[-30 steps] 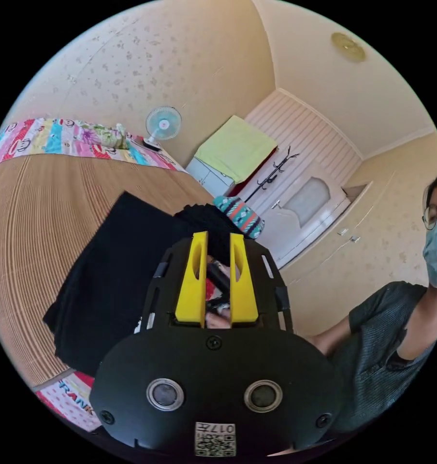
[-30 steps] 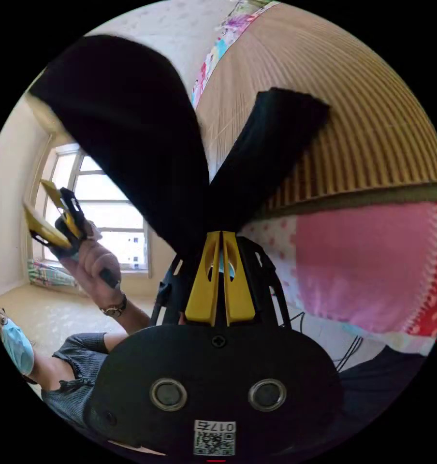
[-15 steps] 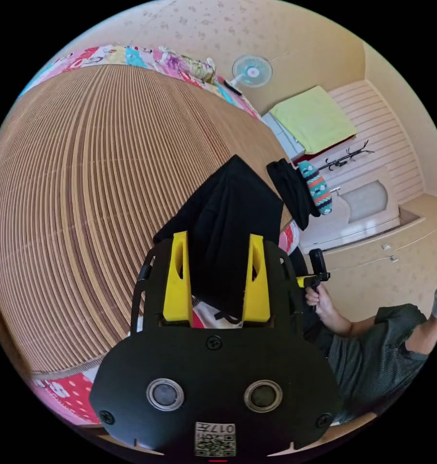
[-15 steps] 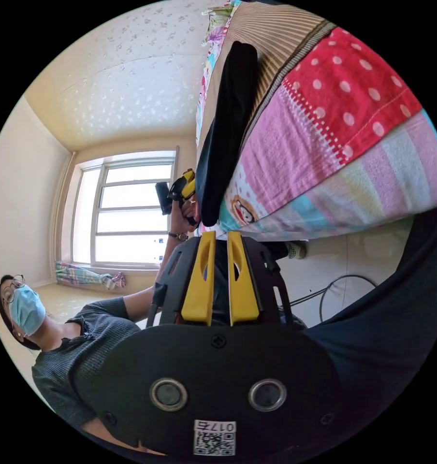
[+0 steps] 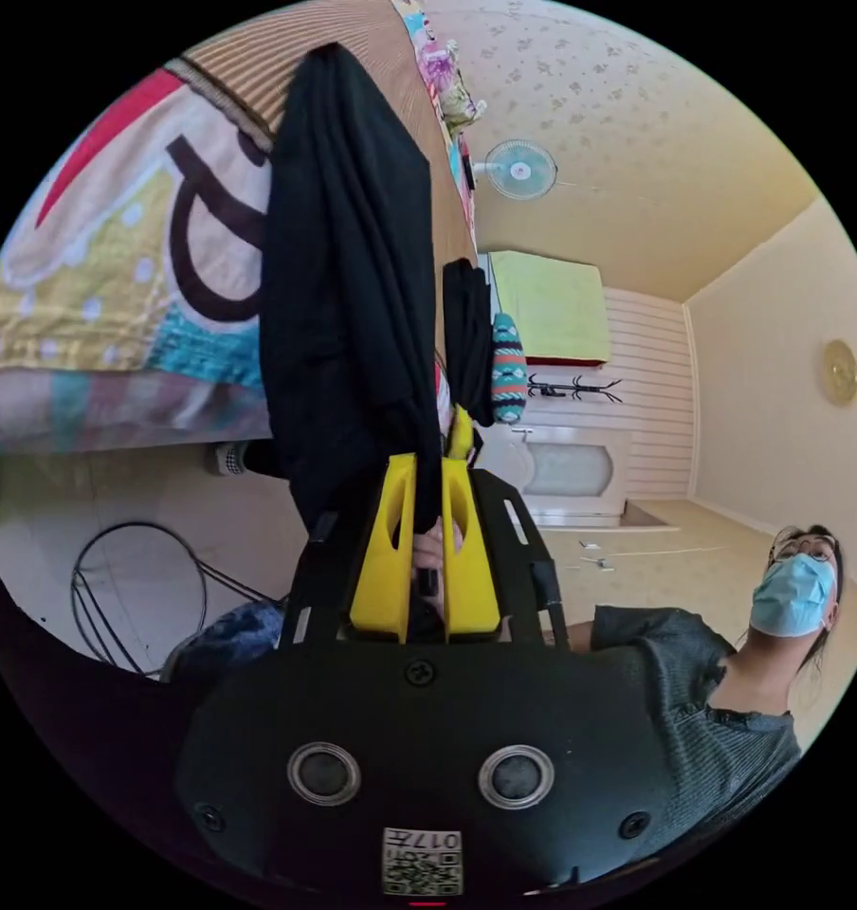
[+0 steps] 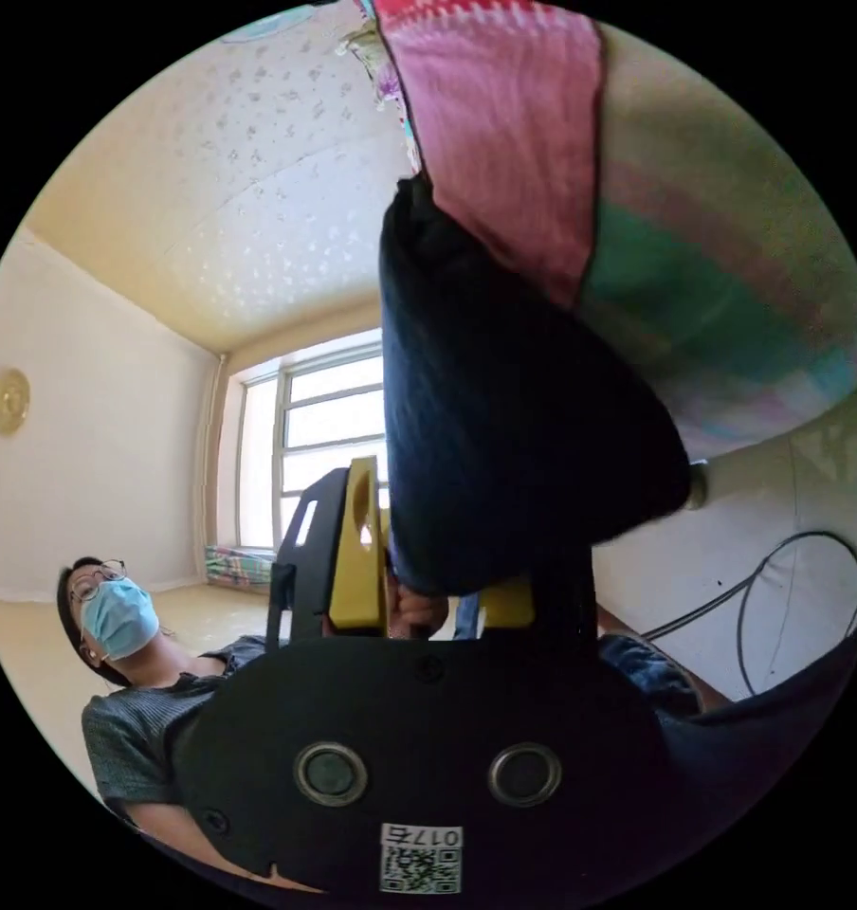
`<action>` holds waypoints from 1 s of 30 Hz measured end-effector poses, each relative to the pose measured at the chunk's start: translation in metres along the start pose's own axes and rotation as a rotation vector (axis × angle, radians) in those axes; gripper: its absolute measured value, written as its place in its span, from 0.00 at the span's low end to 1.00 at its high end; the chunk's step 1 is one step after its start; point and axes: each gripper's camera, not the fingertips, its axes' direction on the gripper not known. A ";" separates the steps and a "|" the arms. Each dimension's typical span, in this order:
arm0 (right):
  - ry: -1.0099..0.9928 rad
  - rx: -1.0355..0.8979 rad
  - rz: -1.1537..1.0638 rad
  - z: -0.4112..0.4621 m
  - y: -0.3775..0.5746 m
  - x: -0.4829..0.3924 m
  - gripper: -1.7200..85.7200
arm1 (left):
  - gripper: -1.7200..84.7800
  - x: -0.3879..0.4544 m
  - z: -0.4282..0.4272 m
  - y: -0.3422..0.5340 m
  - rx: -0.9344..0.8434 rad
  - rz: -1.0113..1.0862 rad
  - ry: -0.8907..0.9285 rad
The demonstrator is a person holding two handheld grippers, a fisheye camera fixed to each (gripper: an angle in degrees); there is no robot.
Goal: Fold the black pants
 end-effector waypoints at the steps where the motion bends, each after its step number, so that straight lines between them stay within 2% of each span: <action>1: 0.031 -0.011 -0.021 0.000 0.000 -0.011 0.12 | 0.09 0.008 -0.012 0.000 -0.012 0.029 -0.040; 4: 0.109 -0.040 -0.075 0.003 0.003 -0.046 0.10 | 0.19 0.026 -0.058 0.010 0.082 0.080 -0.131; 7: 0.129 -0.031 -0.109 0.003 0.014 -0.077 0.10 | 0.27 0.012 -0.102 0.021 0.240 -0.004 -0.132; 10: 0.120 -0.032 -0.116 0.002 0.028 -0.093 0.10 | 0.29 -0.010 -0.105 0.005 0.183 -0.024 -0.045; 12: 0.118 -0.037 -0.108 0.000 0.036 -0.097 0.09 | 0.34 -0.032 -0.092 -0.005 0.139 -0.105 0.153; 14: 0.131 -0.053 -0.106 -0.001 0.049 -0.101 0.09 | 0.34 -0.057 -0.070 -0.012 0.150 -0.183 0.526; 16: 0.162 -0.069 -0.128 -0.001 0.062 -0.106 0.09 | 0.31 -0.065 -0.058 -0.014 0.204 -0.220 0.717; 17: 0.193 -0.078 -0.156 -0.001 0.071 -0.112 0.09 | 0.27 -0.065 -0.050 -0.016 0.197 -0.250 0.756; 19: 0.229 -0.071 -0.198 -0.003 0.083 -0.122 0.09 | 0.21 -0.049 -0.041 -0.022 0.130 -0.223 0.678; 21: 0.233 -0.038 -0.259 -0.010 0.091 -0.138 0.09 | 0.16 -0.012 -0.038 -0.032 0.073 -0.054 0.539; 26: 0.303 0.043 -0.553 -0.034 0.085 -0.208 0.09 | 0.13 0.120 -0.003 -0.099 -0.088 0.319 0.438; 30: 0.314 0.149 -0.782 -0.061 0.073 -0.263 0.09 | 0.13 0.240 0.037 -0.144 -0.129 0.602 0.416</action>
